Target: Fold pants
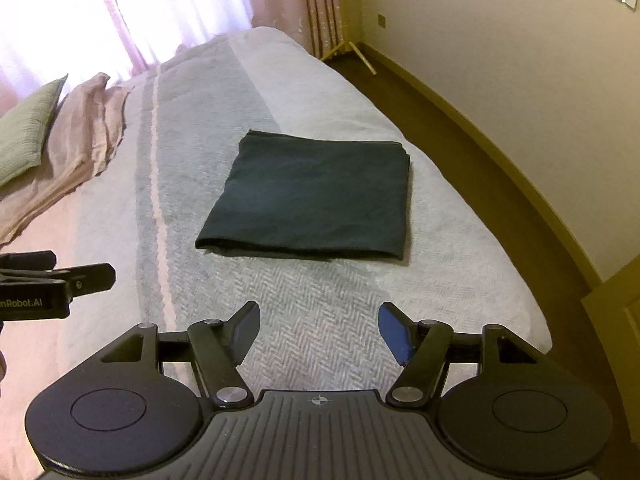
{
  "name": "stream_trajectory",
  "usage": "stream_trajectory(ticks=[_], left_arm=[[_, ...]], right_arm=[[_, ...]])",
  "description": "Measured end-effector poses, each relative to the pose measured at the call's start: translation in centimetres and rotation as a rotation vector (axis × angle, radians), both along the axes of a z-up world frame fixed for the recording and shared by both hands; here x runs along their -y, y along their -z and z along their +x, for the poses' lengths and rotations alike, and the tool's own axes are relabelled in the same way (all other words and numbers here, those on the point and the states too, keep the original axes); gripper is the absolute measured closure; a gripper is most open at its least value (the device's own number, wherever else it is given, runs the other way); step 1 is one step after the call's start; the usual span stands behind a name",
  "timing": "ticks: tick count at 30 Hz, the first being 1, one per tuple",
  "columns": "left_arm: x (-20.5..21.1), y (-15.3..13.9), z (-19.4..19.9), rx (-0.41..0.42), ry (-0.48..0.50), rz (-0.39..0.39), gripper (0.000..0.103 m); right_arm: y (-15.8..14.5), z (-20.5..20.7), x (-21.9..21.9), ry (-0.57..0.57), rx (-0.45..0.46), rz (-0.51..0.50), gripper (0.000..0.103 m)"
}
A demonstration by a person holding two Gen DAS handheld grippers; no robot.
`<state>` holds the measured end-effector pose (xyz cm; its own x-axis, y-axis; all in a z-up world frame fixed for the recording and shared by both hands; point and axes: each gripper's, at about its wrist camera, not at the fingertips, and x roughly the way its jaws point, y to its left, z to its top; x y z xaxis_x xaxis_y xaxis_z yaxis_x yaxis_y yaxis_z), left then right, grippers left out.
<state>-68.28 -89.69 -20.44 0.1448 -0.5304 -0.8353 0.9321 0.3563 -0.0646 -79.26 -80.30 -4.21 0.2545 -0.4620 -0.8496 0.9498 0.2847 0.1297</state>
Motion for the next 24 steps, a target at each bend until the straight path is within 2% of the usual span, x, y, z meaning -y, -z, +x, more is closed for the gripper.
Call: stream_trajectory(ticks=[14, 24], left_arm=[[-1.0, -0.9, -2.2, 0.012, -0.034, -0.010, 0.001], [-0.8, -0.8, -3.1, 0.008, -0.022, -0.009, 0.001]], right_arm=[[-0.5, -1.3, -0.1, -0.023, 0.019, -0.011, 0.040], [-0.9, -1.9, 0.2, -0.024, 0.022, -0.016, 0.040]])
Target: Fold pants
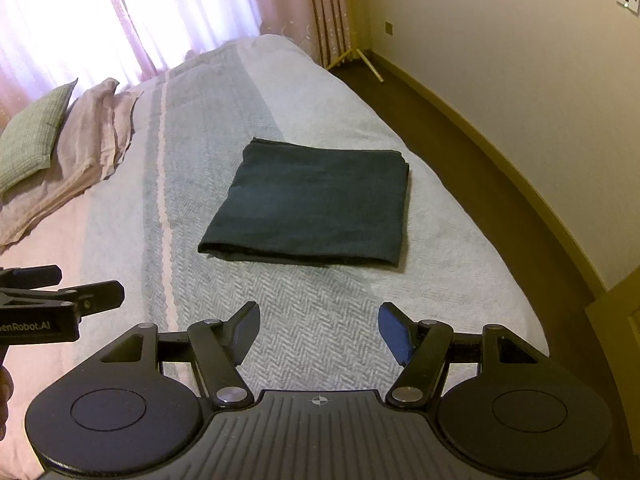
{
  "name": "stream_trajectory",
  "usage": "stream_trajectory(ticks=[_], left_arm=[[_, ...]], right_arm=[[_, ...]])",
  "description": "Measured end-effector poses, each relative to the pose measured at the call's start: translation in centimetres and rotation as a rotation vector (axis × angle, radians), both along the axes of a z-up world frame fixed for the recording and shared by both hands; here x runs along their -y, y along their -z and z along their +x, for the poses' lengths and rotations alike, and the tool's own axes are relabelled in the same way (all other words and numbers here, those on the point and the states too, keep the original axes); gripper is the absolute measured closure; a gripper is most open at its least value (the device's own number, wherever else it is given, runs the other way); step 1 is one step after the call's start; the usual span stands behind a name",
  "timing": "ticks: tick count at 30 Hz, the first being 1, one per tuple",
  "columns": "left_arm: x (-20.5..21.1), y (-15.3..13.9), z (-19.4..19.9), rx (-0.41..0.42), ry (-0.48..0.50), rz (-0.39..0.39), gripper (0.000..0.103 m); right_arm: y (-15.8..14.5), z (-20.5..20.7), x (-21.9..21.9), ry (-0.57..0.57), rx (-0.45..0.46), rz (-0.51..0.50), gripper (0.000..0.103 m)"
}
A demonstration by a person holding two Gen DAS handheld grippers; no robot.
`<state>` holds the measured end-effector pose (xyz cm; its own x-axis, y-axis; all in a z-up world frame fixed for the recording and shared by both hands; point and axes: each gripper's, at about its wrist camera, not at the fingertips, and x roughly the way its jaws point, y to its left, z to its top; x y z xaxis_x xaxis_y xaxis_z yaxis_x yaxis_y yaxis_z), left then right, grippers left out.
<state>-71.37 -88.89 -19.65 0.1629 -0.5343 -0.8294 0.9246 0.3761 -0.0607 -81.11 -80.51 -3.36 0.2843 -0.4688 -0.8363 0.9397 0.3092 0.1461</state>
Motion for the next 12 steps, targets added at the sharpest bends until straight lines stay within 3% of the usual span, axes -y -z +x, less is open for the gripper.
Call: stream_trajectory(ticks=[12], left_arm=[[0.85, -0.05, -0.74, -0.011, 0.023, -0.020, 0.001]], right_arm=[[-0.21, -0.49, 0.58, 0.004, 0.009, 0.002, 0.040]])
